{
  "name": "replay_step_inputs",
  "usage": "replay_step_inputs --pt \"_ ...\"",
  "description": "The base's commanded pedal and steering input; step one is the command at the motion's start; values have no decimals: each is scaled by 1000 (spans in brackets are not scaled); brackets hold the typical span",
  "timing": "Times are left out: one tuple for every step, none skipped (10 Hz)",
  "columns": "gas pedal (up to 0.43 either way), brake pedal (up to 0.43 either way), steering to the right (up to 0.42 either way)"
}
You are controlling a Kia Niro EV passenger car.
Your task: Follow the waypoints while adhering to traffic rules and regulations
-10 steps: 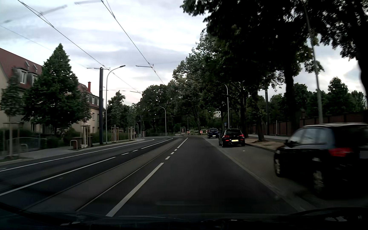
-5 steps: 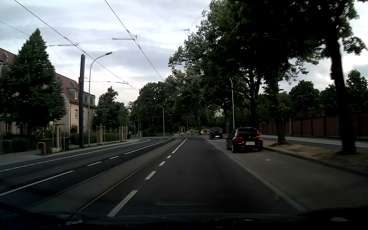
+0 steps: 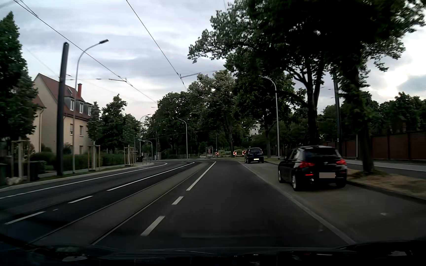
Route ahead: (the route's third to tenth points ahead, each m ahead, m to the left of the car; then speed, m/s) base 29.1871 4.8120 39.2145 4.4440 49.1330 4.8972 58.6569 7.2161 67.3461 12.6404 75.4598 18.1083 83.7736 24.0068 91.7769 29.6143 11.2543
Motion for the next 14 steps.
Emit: replay_step_inputs --pt "118 0 1" --pt "118 0 1" --pt "110 0 1" --pt "39 0 1" --pt "20 0 1" --pt "0 0 1" --pt "0 0 2" --pt "0 0 1" --pt "0 0 1" --pt "0 0 1" --pt "0 0 1" --pt "0 0 2" --pt "0 0 1" --pt "0 0 1"
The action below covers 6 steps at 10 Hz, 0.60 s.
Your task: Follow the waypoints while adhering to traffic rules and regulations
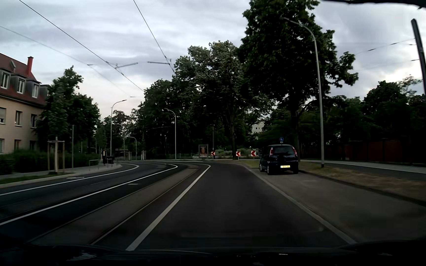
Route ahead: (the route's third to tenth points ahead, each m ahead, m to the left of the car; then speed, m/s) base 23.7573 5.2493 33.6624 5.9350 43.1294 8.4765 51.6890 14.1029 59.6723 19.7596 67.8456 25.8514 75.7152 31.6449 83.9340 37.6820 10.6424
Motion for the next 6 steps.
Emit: replay_step_inputs --pt "0 0 2" --pt "0 0 1" --pt "0 0 1" --pt "0 0 1" --pt "0 0 2" --pt "0 0 3"
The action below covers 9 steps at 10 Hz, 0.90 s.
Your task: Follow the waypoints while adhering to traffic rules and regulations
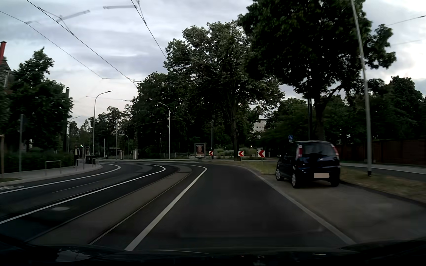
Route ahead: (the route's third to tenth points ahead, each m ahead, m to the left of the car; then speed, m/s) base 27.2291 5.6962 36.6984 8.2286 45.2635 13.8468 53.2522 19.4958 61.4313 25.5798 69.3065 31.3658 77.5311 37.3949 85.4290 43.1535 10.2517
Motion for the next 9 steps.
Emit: replay_step_inputs --pt "0 0 4" --pt "0 0 5" --pt "0 0 9" --pt "0 0 12" --pt "0 0 14" --pt "0 0 14" --pt "0 0 14" --pt "0 0 14" --pt "0 0 14"
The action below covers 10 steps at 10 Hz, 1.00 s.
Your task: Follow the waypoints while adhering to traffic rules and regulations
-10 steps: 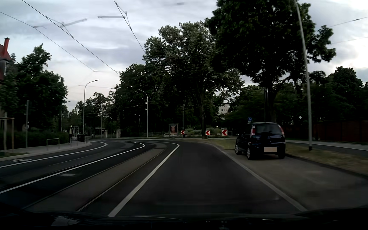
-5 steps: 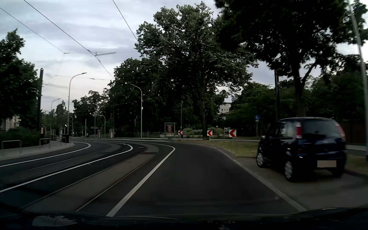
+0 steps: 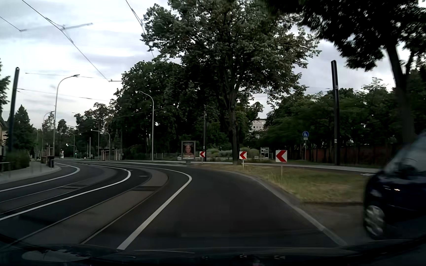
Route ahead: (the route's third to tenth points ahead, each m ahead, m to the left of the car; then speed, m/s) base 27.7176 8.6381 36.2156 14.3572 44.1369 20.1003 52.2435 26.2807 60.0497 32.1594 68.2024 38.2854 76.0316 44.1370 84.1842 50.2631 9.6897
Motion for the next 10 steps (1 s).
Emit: replay_step_inputs --pt "0 0 10" --pt "0 0 6" --pt "0 0 2" --pt "0 0 -3" --pt "0 0 -9" --pt "0 0 -12" --pt "0 0 -16" --pt "0 0 -24" --pt "0 0 -33" --pt "0 0 -49"
